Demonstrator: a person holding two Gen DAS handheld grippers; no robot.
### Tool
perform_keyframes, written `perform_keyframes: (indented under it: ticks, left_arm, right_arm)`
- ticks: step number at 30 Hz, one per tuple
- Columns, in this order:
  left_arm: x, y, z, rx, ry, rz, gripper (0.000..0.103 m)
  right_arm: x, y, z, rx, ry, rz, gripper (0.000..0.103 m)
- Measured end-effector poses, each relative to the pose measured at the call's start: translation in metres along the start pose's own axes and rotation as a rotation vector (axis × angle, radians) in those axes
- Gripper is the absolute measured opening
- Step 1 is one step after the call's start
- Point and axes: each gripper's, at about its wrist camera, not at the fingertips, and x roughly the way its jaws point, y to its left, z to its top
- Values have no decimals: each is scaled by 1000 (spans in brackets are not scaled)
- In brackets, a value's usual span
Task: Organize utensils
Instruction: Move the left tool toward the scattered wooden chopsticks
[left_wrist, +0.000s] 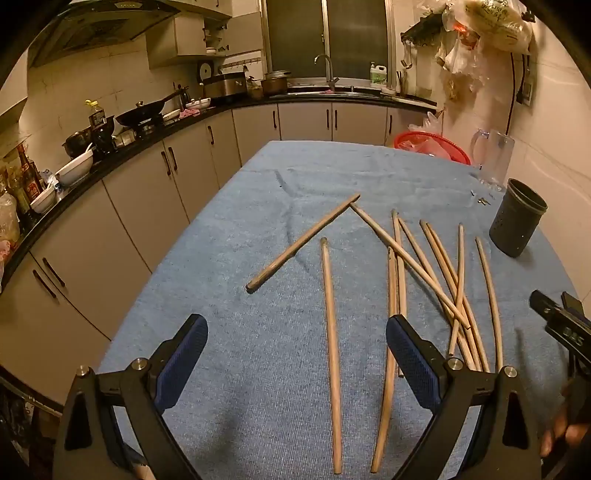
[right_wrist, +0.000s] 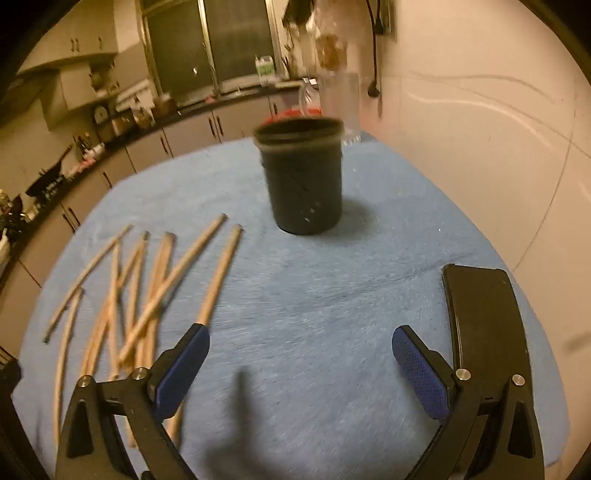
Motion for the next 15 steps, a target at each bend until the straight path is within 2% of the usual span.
perform_keyframes:
  ticks: [4, 9, 15]
  left_arm:
    - [0, 1, 0, -3, -6, 12, 97]
    - [1, 0, 1, -3, -6, 18, 97]
    - [3, 2, -1, -12, -4, 20, 97]
  right_arm:
    - [-25, 9, 4, -27, -71, 11, 100]
    - [-43, 22, 2, -95, -109, 35, 100]
    - [-44, 39, -3, -179, -106, 18, 100]
